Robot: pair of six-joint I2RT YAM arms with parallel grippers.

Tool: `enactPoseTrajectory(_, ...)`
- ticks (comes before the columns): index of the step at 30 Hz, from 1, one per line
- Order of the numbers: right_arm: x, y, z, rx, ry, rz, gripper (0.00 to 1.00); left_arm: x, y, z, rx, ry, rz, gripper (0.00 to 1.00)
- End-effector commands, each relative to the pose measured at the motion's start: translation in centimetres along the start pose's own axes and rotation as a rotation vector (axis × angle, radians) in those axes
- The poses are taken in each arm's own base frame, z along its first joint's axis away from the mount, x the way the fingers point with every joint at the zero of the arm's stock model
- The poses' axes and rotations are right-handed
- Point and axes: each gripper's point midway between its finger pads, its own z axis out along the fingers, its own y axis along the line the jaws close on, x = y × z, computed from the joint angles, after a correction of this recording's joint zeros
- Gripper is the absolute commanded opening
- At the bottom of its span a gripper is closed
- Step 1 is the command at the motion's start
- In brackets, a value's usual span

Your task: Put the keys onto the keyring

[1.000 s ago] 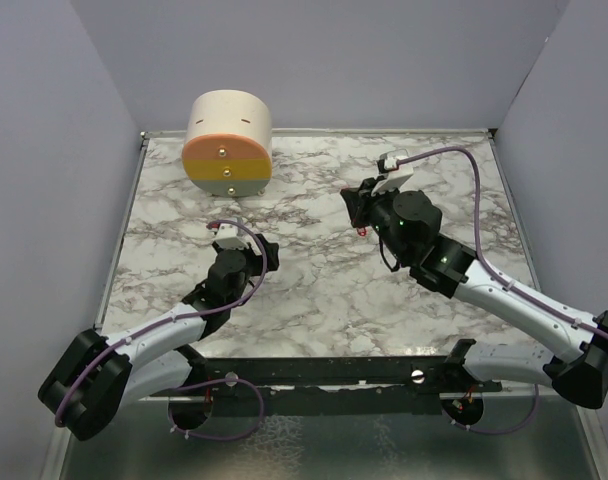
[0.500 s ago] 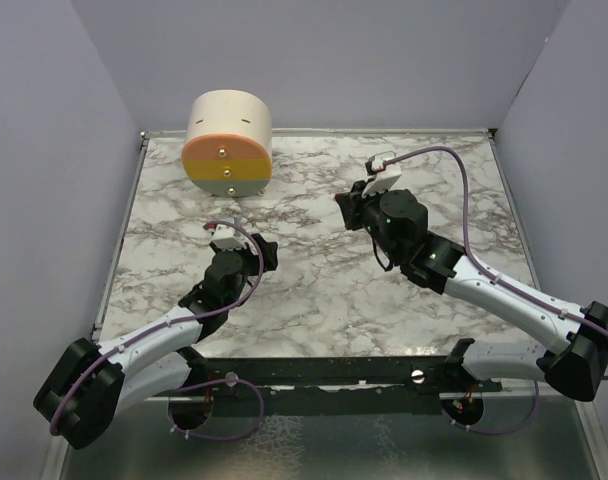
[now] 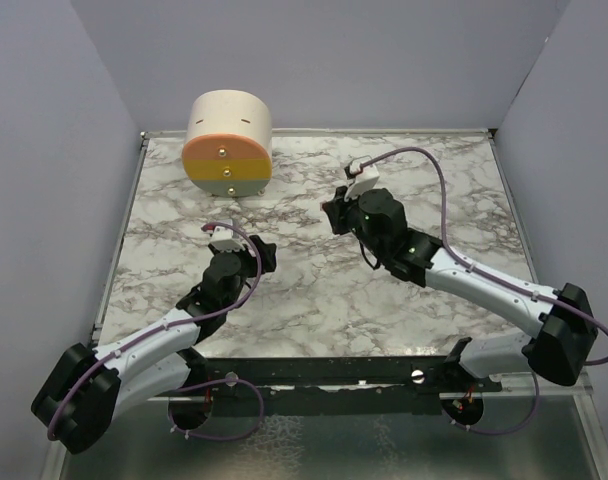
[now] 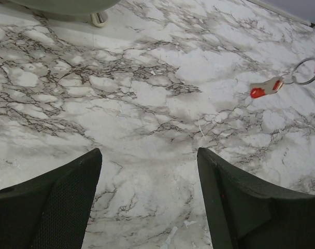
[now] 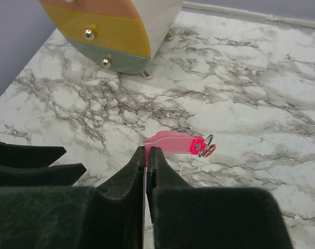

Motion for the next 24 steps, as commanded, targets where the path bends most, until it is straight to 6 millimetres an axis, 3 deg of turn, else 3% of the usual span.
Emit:
enactPoseTrajectory(1, 1.0, 2.5, 2.0, -0.123, 0.017, 0.012, 0.01, -0.1, 0.7, -0.2, -0.022, -0.014, -0.005, 0.76)
enactPoseTrajectory(7, 2.5, 7.5, 4.8, -0.351, 0.049, 0.006, 0.01, -0.4, 1.4, -0.4, -0.052, -0.033, -0.01, 0.77)
enactPoseTrajectory(10, 3.3, 7.7, 5.6, -0.368, 0.064, 0.013, 0.01, -0.5, 1.6, -0.5, -0.063, -0.039, -0.005, 0.77)
enactPoseTrajectory(13, 4.7, 5.1, 5.9, -0.313, 0.113, 0.052, 0.01, -0.7, 1.8, -0.6, -0.07, -0.043, -0.002, 0.77)
enactPoseTrajectory(16, 6.8, 0.3, 5.5, -0.193, 0.173, 0.135, 0.05, -0.7, 1.7, -0.6, -0.07, -0.043, -0.003, 0.77)
enactPoseTrajectory(20, 9.7, -8.4, 4.0, 0.076, 0.229, 0.236, 0.4, -0.6, 1.6, -0.4, -0.066, -0.033, -0.008, 0.77)
enactPoseTrajectory(22, 10.5, -10.8, 2.9, 0.159, 0.235, 0.254, 0.53, -0.4, 1.5, -0.4, -0.064, -0.028, -0.008, 0.77)
enactPoseTrajectory(24, 10.6, -11.8, 2.0, 0.201, 0.22, 0.245, 0.57, -0.4, 1.4, -0.3, -0.063, -0.025, -0.011, 0.77)
